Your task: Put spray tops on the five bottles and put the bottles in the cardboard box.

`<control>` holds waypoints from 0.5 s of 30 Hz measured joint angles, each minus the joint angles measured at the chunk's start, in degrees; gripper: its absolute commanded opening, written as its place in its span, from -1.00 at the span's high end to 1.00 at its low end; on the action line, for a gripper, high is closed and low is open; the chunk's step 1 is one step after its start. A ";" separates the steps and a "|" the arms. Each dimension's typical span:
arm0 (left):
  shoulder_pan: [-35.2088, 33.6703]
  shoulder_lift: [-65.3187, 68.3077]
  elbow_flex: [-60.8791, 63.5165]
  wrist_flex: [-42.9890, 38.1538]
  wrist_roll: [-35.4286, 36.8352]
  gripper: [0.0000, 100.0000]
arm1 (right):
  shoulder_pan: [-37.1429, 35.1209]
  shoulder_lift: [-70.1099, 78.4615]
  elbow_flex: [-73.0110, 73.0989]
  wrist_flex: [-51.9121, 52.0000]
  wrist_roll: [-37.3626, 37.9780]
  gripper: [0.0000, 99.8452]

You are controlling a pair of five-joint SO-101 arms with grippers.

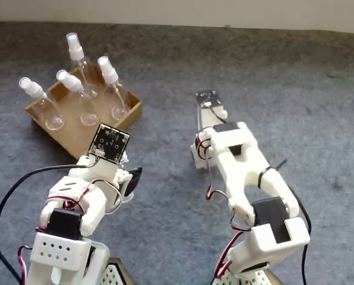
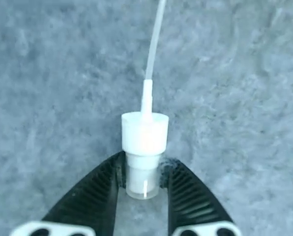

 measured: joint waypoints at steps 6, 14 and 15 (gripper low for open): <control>0.00 0.00 -0.88 0.18 -1.49 0.59 | 0.18 -6.77 -3.69 10.02 8.18 0.95; 0.00 -0.09 -3.08 2.64 -1.93 0.59 | -0.70 -25.67 -3.25 14.07 23.12 0.95; 0.00 -0.09 -3.08 2.64 -1.93 0.59 | -0.70 -27.60 -2.37 14.07 24.88 0.95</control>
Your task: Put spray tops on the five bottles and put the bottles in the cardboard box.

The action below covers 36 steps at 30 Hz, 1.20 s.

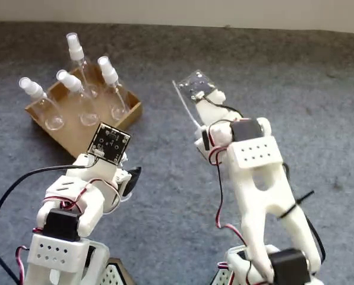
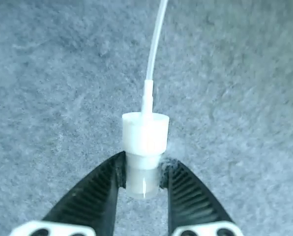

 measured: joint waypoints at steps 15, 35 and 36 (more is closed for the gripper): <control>-0.09 0.00 -2.81 2.73 0.00 0.59 | 0.00 -6.07 17.23 0.00 26.02 0.94; -0.09 0.00 -2.02 2.73 0.00 0.59 | 10.46 -6.33 27.60 -10.99 47.30 0.67; -0.09 0.00 -2.02 2.73 0.00 0.59 | 10.46 -6.33 27.60 -10.99 47.30 0.67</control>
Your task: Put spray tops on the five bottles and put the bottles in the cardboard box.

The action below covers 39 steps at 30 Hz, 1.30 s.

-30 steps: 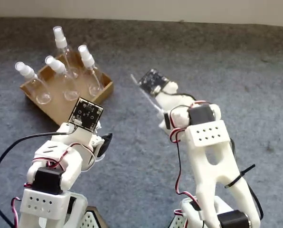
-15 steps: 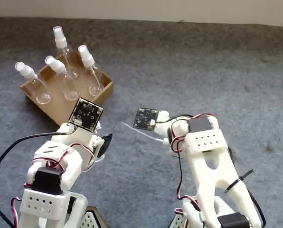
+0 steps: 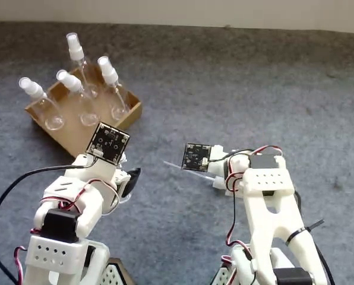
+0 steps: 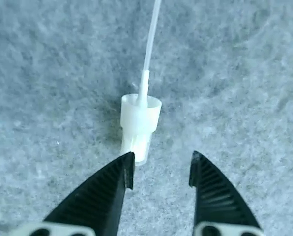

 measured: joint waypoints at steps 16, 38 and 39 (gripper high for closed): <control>0.09 0.00 1.32 0.00 0.00 0.59 | 0.00 -0.26 -5.80 4.57 -47.38 0.66; 0.09 0.00 1.32 0.00 0.00 0.59 | -8.00 -0.26 -5.80 4.66 -118.59 0.66; 0.09 0.00 1.32 0.00 0.00 0.59 | -8.09 -0.26 -5.80 4.40 -119.82 0.66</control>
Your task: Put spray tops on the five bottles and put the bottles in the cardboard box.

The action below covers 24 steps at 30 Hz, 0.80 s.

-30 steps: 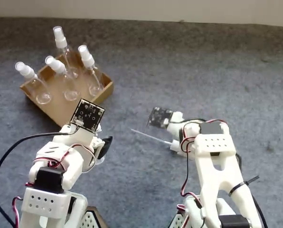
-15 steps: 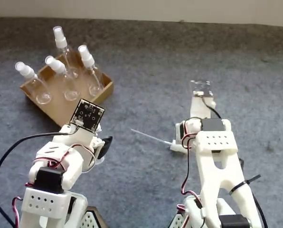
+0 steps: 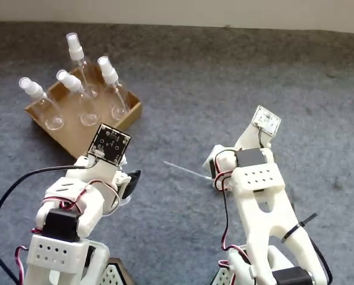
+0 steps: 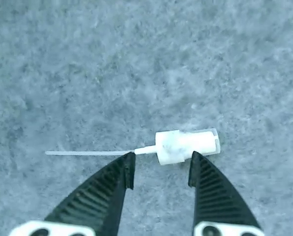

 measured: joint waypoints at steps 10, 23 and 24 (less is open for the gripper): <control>0.00 0.00 0.00 0.00 0.00 0.59 | 0.00 5.10 0.00 -2.37 -7.82 0.66; 0.00 0.00 0.00 0.00 0.00 0.59 | 2.73 11.52 -0.35 0.00 -7.91 0.66; 0.00 0.00 0.00 0.00 0.00 0.59 | 2.81 11.52 -0.35 -0.97 -7.91 0.66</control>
